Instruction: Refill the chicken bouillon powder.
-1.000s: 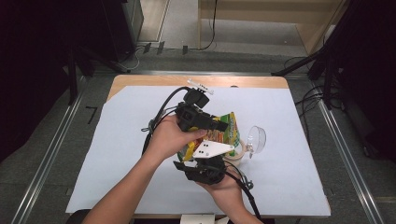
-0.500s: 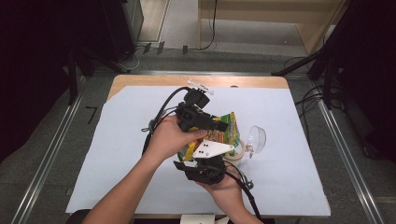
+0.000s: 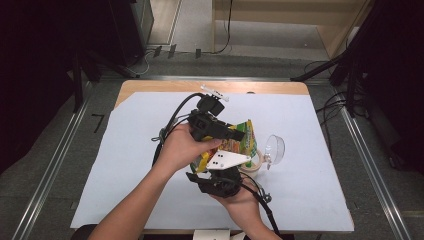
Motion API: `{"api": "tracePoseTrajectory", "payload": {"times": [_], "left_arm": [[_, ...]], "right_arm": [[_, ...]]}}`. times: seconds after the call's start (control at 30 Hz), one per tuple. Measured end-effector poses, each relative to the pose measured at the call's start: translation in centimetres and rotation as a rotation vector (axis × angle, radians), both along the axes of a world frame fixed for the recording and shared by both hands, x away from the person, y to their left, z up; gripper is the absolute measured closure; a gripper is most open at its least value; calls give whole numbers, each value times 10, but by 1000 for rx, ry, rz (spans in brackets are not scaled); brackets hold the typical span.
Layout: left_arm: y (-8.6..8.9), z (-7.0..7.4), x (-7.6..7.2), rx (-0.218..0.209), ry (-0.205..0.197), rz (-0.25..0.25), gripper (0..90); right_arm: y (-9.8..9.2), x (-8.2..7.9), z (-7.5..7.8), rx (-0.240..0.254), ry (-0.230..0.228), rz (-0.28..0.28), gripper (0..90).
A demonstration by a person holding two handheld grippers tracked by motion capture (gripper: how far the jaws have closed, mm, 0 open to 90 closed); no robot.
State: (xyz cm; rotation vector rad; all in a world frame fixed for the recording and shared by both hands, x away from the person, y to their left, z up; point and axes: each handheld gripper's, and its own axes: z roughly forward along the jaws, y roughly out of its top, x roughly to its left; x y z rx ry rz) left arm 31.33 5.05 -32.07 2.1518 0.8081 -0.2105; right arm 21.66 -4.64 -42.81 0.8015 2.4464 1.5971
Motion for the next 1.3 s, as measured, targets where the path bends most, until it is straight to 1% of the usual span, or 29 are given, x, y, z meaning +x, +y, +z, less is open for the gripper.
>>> {"api": "tracePoseTrajectory", "payload": {"times": [0.3,0.47,0.6,0.67,0.9,1.0,1.07,1.3], "left_arm": [[-2,1,-2,4,-12,-6,683],[-1,0,0,-3,0,-5,683],[-1,0,0,2,-1,-4,684],[0,-1,1,-1,7,0,684],[1,-2,4,2,14,8,684],[0,-1,2,1,10,8,684],[-1,0,0,4,-1,1,684],[-2,1,-2,4,-6,-1,682]], "right_arm": [[0,1,-1,5,4,1,680],[0,0,0,3,3,3,680],[0,0,0,4,8,5,680],[0,-1,1,7,8,6,678],[1,0,2,-1,11,9,681],[1,1,1,-7,3,9,687],[0,1,0,-5,5,10,693],[0,1,-1,-3,1,9,700]]}}
